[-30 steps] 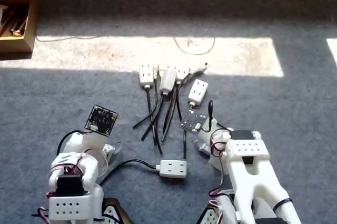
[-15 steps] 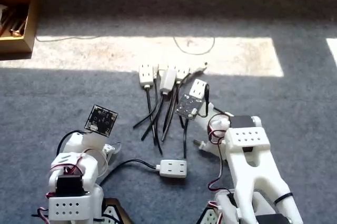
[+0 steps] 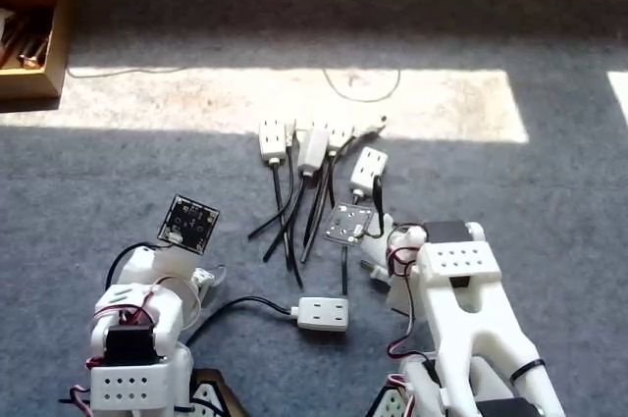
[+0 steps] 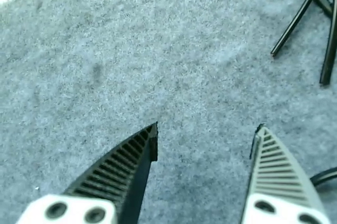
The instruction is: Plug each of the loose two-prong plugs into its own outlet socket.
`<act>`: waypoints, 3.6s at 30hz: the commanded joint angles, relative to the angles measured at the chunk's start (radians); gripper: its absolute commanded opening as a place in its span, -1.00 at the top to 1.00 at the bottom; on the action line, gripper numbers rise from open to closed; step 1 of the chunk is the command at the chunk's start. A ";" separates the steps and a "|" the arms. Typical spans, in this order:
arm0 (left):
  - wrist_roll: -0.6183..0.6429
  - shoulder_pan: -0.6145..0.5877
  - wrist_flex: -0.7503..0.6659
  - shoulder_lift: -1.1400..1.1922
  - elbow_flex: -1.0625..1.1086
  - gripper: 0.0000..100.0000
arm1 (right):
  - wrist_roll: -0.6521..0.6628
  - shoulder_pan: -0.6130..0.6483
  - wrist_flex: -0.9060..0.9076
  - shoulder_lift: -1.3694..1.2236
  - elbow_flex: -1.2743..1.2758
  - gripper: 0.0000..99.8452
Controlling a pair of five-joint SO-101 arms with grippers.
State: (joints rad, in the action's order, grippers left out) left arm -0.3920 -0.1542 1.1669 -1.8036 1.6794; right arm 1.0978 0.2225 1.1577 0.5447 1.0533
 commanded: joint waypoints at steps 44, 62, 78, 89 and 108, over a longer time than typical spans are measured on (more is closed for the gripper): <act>0.003 -0.002 -0.011 0.005 0.018 0.42 | -0.043 0.010 -0.354 -0.002 0.176 0.67; 0.003 -0.004 -0.011 -0.001 0.018 0.42 | -0.051 -0.128 -0.354 -0.001 0.183 0.99; 0.138 -0.119 -0.285 -0.002 -0.271 0.42 | -0.572 0.025 0.107 0.124 -0.512 0.99; 0.394 -0.030 -0.008 0.010 -0.599 0.42 | -0.815 0.352 -0.111 0.177 -0.578 0.99; 0.442 0.148 -0.226 0.008 -0.361 0.10 | -0.848 0.613 -0.131 0.504 -0.174 0.99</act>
State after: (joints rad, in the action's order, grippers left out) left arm 0.0422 -0.0269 0.9643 -1.7975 1.2835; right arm 0.2631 0.8239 0.9950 0.9743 0.8953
